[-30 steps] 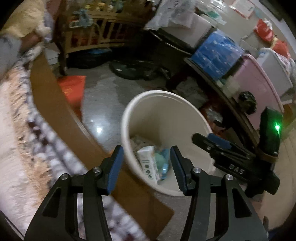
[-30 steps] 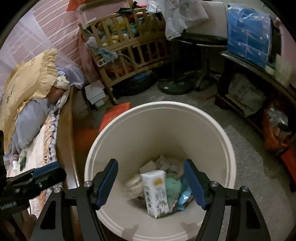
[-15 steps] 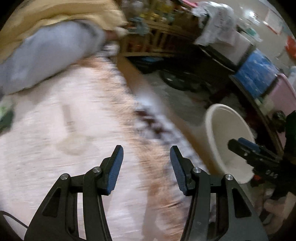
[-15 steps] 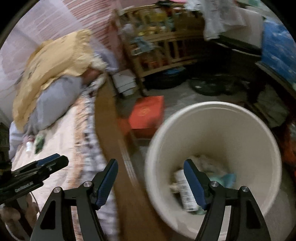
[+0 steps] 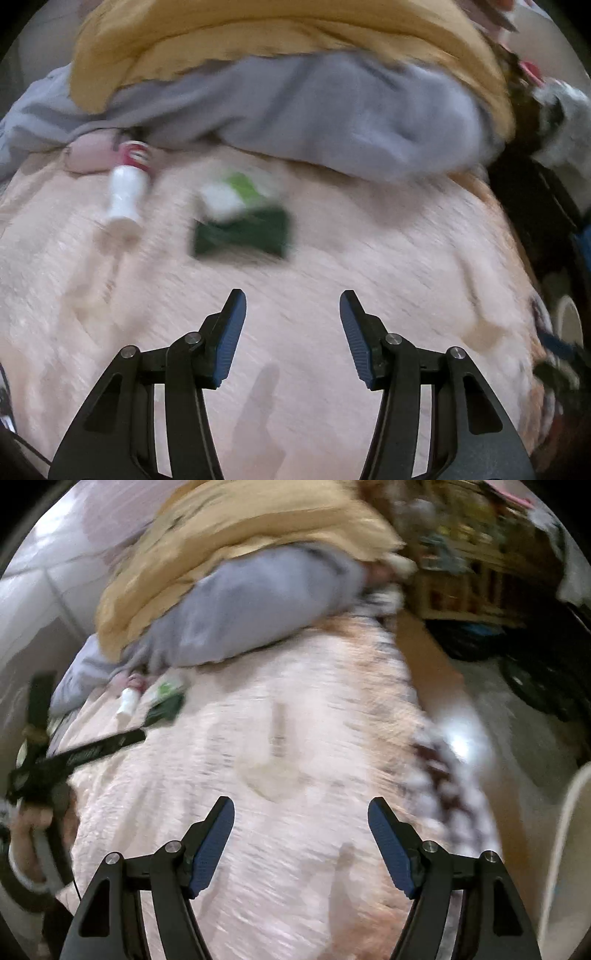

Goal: Collect trash
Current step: 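Move both open tools back over the remaining trash on the bed, then grasp the white-green packet with the left tool while the right tool grasps the dark green wrapper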

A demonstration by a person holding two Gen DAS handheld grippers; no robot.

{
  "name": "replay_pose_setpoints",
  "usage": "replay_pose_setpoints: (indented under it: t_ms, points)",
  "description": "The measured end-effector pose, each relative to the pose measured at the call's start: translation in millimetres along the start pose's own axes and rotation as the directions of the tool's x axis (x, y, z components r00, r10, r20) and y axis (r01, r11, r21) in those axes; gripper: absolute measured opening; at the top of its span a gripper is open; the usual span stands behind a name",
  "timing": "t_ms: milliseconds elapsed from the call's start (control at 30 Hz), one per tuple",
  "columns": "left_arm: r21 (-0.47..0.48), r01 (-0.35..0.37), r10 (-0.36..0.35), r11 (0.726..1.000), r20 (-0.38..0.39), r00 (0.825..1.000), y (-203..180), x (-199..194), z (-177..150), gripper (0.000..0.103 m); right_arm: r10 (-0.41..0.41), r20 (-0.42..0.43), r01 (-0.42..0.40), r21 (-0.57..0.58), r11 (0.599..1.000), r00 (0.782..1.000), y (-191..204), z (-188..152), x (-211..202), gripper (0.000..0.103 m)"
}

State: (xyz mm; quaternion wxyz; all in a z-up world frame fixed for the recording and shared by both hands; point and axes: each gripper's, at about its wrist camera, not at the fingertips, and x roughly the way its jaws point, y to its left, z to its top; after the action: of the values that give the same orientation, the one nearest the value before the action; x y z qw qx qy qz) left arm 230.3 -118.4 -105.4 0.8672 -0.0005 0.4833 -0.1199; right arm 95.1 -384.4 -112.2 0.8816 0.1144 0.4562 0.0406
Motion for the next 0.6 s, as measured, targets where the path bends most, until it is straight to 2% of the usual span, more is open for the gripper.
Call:
replay_pose_setpoints:
  t_ms: [67,167,267,433,500,567,600]
  points:
    - [-0.013,-0.009,0.009,1.0,0.011,1.0,22.8,11.5,18.7,0.066,0.022,-0.011,-0.022,-0.035,0.999,1.0,20.0,7.7,12.8,0.075]
    - [0.018,0.009,-0.01,1.0,0.016,1.0,39.7,32.1,42.4,0.074,0.043,-0.033,-0.046,-0.084,0.995,0.999,43.1,17.0,31.9,0.076]
    - [0.06,0.026,-0.025,0.998,-0.019,1.0,46.6,59.1,59.5,0.075,0.057,-0.062,-0.064,-0.117,0.991,0.996,59.9,24.0,51.9,0.076]
    - [0.154,-0.018,0.027,0.988,-0.058,0.998,43.2,94.6,68.6,0.074,0.076,-0.098,-0.09,-0.142,0.986,0.992,76.4,32.9,78.5,0.076]
    - [0.145,-0.024,0.031,0.989,-0.046,0.998,44.9,96.5,69.1,0.062,0.082,-0.103,-0.097,-0.147,0.984,0.991,80.2,35.2,83.9,0.076]
    - [0.086,0.025,-0.021,0.996,-0.048,0.999,52.4,91.0,70.0,0.044,0.09,-0.103,-0.105,-0.155,0.982,0.991,84.7,37.8,88.8,0.076]
    - [0.065,0.049,-0.046,0.997,-0.048,0.998,56.3,87.0,69.3,0.041,0.093,-0.105,-0.109,-0.16,0.981,0.99,86.4,37.9,90.4,0.076]
